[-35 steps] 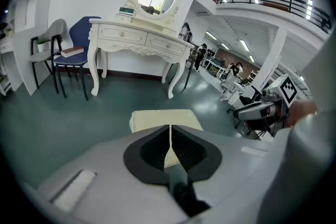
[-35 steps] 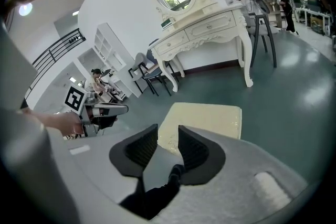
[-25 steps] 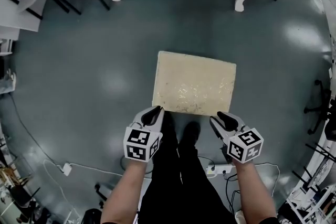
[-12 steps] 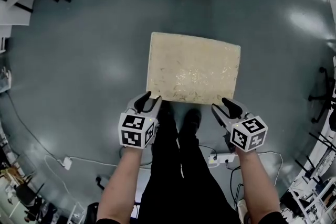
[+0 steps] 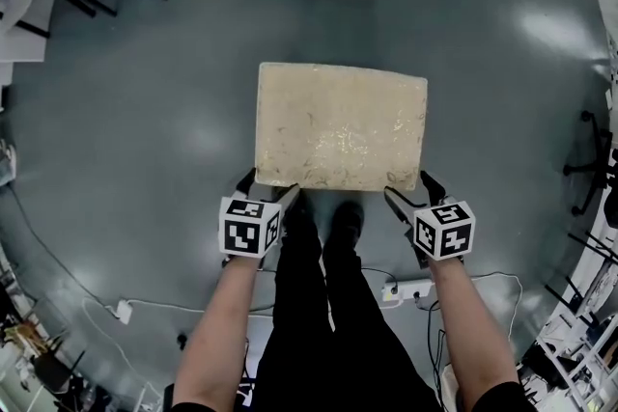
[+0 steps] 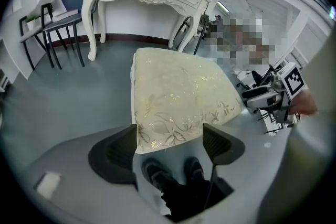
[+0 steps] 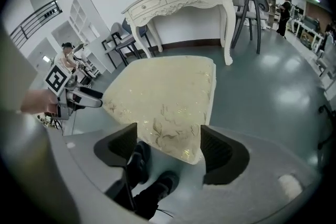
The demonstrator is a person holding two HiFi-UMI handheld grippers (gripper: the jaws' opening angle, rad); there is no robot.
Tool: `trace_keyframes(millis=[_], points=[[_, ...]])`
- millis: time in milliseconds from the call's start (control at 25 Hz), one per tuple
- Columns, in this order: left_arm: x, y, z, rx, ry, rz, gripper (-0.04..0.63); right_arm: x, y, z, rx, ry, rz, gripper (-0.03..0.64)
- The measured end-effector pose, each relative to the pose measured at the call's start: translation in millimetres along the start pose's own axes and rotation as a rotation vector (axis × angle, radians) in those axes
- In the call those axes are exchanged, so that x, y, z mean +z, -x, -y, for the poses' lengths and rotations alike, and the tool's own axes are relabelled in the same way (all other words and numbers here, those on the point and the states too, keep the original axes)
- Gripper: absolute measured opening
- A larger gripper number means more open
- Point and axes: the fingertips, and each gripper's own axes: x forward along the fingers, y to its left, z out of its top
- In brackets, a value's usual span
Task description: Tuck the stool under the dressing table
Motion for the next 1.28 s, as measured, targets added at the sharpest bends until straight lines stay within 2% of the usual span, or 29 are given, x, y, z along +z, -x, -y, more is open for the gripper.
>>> trace_keyframes(millis=[120,240,360,760,1120,1280], points=[[-11.5,-7.2,-2.5,0.016,-0.02,-0.036,0.43,-12.6,-10.3,7.4,-0.002,-0.01,-0.035,0.38],[-16.6,-14.1,-3.8,0.008,0.007,-0.048,0.436,-19.2,-17.1,8.1,0.017,-0.021,-0.044,0.379],[-12.9,-15.6,-6.0,0.001,0.051,-0.04,0.437,-19.1,-22.0,7.3,0.014,-0.012,-0.033,0.379],[-11.6,-19.2,-8.8,0.042,0.034,-0.077,0.437,-20.7,-25.7,6.2,-0.002,-0.001,0.014,0.362],[-6.2,-20.2,-3.9,0.078,0.033,-0.086,0.434,-12.3,-32.1,16.4,0.03,0.112,-0.044,0.403],[0.0,-23.7,1.7,0.068,0.062,-0.063,0.433,2.4,-29.8,26.9,0.019,0.152,-0.031,0.387]])
